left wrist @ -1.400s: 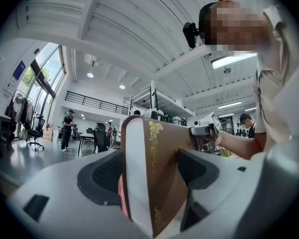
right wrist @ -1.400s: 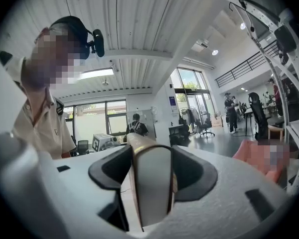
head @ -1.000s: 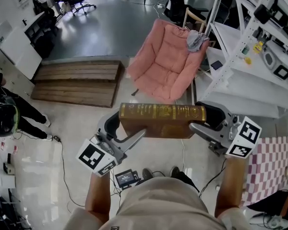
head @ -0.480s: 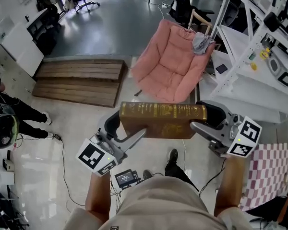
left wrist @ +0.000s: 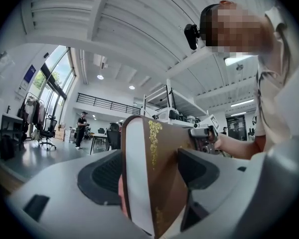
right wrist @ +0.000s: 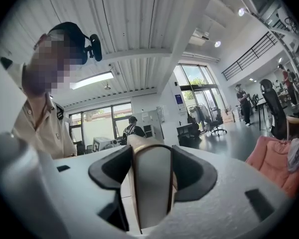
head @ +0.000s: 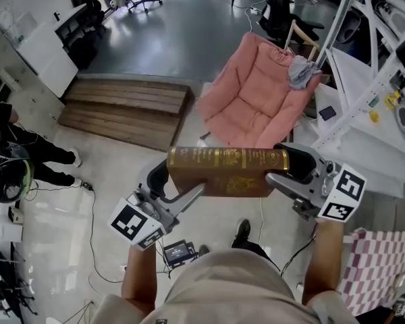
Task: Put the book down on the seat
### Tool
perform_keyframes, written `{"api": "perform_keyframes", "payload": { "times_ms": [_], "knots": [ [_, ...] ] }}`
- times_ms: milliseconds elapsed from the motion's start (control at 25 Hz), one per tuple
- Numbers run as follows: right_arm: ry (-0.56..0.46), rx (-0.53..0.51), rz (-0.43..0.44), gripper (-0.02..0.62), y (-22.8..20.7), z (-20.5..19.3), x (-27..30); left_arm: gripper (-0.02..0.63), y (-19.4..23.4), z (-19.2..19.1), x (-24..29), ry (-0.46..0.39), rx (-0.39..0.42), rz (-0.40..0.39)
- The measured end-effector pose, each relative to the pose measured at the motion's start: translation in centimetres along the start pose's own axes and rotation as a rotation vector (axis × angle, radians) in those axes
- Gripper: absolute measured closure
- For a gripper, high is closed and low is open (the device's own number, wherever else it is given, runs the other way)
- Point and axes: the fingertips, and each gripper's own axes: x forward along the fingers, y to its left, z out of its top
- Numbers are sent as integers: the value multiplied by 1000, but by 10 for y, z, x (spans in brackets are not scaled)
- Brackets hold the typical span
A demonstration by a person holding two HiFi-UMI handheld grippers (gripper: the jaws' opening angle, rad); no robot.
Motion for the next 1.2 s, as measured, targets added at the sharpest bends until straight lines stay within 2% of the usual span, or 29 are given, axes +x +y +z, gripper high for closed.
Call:
{"api": "perform_keyframes", "payload": {
  "times_ms": [240, 520, 640, 760, 1200],
  "knots": [
    [8, 3, 33, 351, -26, 0, -1, 276, 6, -5, 20, -3, -9, 37],
    [15, 29, 81, 351, -90, 4, -8, 276, 23, -13, 76, 26, -21, 89],
    [16, 34, 96, 351, -105, 6, -11, 276, 25, -14, 89, 33, -25, 105],
    [13, 36, 105, 351, -114, 7, -13, 276, 26, -14, 98, 37, -25, 115],
    [-17, 47, 108, 351, -192, 16, -62, 276, 16, -18, 189, 51, -4, 109]
  ]
}}
